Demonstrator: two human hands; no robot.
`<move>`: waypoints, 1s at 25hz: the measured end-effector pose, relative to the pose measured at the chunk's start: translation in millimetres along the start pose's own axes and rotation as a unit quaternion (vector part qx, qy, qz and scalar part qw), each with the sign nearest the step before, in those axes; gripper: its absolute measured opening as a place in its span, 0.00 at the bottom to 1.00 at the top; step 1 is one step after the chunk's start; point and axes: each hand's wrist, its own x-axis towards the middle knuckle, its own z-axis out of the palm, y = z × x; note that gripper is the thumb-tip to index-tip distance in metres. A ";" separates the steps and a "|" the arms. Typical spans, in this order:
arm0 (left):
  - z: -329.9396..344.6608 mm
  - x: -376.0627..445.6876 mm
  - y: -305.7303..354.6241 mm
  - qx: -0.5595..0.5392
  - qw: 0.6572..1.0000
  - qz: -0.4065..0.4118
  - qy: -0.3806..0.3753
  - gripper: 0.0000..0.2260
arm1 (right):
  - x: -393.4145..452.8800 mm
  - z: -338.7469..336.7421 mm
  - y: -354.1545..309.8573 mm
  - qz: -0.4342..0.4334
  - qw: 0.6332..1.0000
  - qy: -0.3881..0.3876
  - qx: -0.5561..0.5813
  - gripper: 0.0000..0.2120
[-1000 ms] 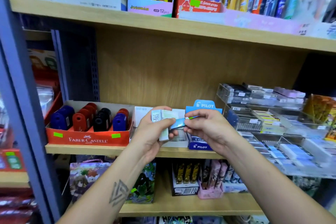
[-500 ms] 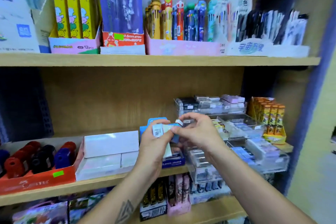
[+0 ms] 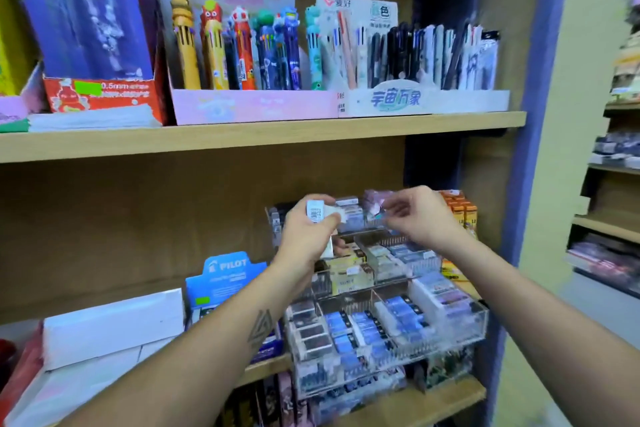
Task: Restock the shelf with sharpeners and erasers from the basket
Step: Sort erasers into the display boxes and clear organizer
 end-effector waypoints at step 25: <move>-5.5 28.7 -32.0 -0.026 0.994 -0.053 -0.097 0.12 | 27.4 29.8 35.9 -0.007 0.922 -0.150 -0.356 0.09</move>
